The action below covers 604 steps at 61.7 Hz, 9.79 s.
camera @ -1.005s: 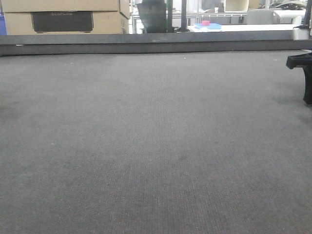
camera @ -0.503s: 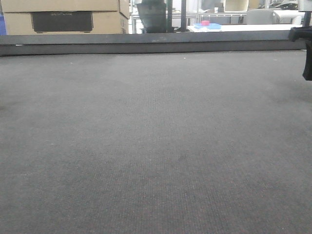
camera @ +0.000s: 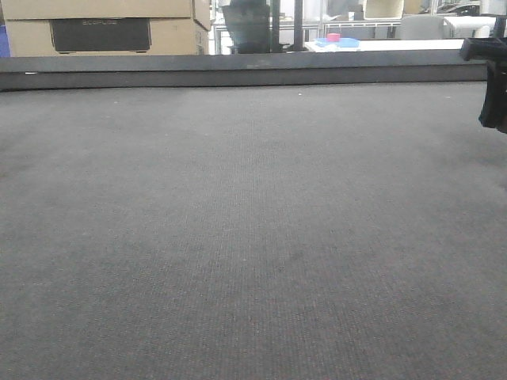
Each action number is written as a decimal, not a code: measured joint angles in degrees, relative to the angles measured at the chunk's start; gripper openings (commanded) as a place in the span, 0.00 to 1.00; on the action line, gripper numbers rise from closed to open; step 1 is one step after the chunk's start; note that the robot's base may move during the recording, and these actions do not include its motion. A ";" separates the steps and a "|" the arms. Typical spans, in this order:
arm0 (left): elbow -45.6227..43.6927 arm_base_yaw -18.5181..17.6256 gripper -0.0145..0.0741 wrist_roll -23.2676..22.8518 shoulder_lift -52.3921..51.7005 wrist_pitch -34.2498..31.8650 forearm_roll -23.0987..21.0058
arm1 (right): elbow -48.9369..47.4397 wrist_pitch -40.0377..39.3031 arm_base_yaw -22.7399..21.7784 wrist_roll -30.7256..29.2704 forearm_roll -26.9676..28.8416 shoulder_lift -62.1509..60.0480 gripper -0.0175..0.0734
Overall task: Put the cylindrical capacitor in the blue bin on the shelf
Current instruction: 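Lower the left gripper over the orange cylinder and close on it, then lift both held capacitors up off the table, then drive the base to the shelf of blue bins holding both capacitors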
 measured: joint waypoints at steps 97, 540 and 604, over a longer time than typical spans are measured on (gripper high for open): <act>-2.18 0.00 0.04 8.03 -0.87 -4.07 -10.82 | 1.19 -7.31 1.25 -0.63 0.09 -8.46 0.01; 53.27 -0.75 0.04 10.36 -76.68 -52.52 -18.21 | 47.66 -52.77 4.12 -2.20 -0.73 -76.99 0.01; 53.27 -0.75 0.04 10.36 -76.68 -52.52 -18.21 | 47.66 -52.77 4.12 -2.20 -0.73 -76.99 0.01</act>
